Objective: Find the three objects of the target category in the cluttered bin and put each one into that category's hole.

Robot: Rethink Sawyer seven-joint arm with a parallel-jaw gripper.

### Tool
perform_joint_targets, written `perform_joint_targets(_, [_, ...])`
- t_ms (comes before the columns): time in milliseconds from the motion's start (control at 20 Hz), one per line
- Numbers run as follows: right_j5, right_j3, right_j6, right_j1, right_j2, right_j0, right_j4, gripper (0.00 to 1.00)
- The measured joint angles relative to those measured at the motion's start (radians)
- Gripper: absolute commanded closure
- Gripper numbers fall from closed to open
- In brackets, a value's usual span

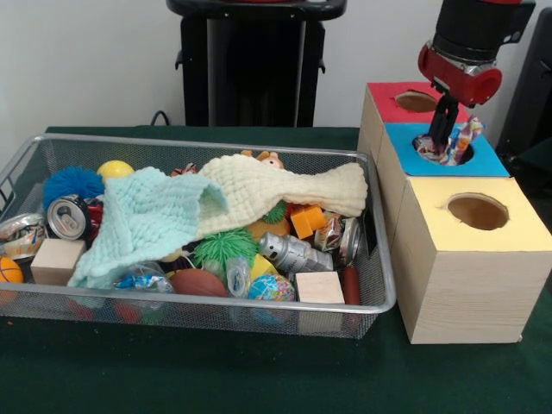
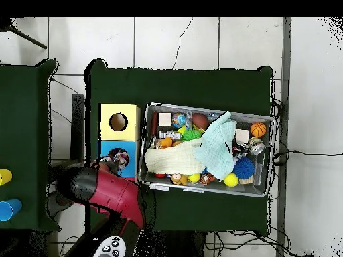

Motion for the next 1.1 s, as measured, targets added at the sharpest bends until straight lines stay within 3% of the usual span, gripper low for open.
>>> perform_joint_targets(650, [-0.177, 0.049, 0.0, 0.024, 0.087, -0.052, 0.029, 1.0])
perform_joint_targets(750, [-0.277, 0.062, 0.0, 0.023, 0.137, -0.082, 0.028, 1.0])
perform_joint_targets(1100, [-0.442, 0.099, 0.0, 0.002, 0.277, -0.189, 0.028, 1.0])
